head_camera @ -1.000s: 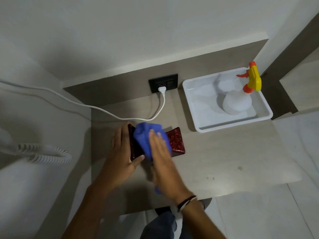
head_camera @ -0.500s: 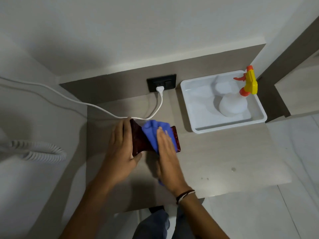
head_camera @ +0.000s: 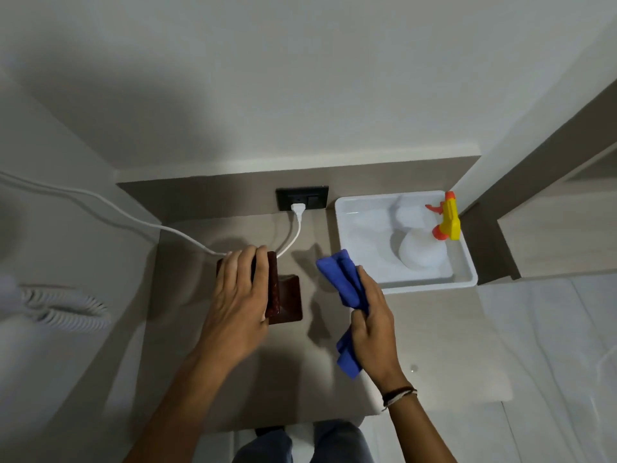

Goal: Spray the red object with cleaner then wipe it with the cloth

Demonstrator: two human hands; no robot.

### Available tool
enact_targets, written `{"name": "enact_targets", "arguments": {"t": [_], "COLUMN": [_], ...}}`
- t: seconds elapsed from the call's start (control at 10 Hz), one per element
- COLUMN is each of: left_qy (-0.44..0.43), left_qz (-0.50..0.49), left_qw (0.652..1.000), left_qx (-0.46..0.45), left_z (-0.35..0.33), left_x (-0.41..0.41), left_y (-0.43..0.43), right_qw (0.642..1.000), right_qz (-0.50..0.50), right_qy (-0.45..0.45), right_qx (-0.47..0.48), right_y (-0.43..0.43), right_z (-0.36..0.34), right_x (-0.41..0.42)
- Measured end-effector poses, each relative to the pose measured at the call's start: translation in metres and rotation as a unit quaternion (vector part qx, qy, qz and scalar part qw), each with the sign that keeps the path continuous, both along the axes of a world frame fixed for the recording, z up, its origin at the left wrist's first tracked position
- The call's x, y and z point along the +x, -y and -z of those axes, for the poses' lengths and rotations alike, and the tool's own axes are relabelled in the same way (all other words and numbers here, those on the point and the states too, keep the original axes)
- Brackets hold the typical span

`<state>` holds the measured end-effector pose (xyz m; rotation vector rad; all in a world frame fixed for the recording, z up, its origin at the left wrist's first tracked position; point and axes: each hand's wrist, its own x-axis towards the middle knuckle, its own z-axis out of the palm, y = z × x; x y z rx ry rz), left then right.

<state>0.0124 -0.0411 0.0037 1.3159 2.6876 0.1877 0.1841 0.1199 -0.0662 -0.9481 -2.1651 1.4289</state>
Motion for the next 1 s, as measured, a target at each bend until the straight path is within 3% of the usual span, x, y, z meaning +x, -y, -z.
{"name": "enact_targets", "arguments": {"t": [0.1,0.4,0.5,0.6,0.7,0.9,1.0], "left_qy": [-0.008,-0.017,-0.03,-0.033,-0.053,-0.091,-0.087], "left_qz": [-0.004,-0.004,0.002,-0.002,-0.003,-0.016,-0.026], "left_qw": [1.0,0.998,0.997,0.998,0.998,0.996,0.996], "left_qx": [-0.004,-0.054,-0.071,-0.053,-0.025,0.003,0.01], "left_z": [0.002,0.01,0.019,0.02,0.017,0.018,0.017], "left_x": [0.003,0.009,0.006,0.008,0.012,0.014,0.017], "left_y": [-0.009,-0.029,-0.027,-0.028,-0.032,-0.031,-0.033], "right_qw": [1.0,0.991,0.964,0.863,0.844,0.845,0.883], "right_qz": [0.005,-0.047,-0.167,-0.273,-0.268,-0.263,-0.215], "right_qy": [-0.003,0.099,0.159,0.343,0.371,0.368,0.297], "right_qx": [-0.007,0.081,0.132,0.252,0.279,0.286,0.294], "right_y": [-0.03,-0.131,-0.136,-0.133,-0.128,-0.124,-0.112], "right_z": [-0.012,0.0,0.026,0.06,0.07,0.056,0.041], "right_x": [-0.004,-0.056,-0.076,-0.084,-0.084,-0.081,-0.079]}}
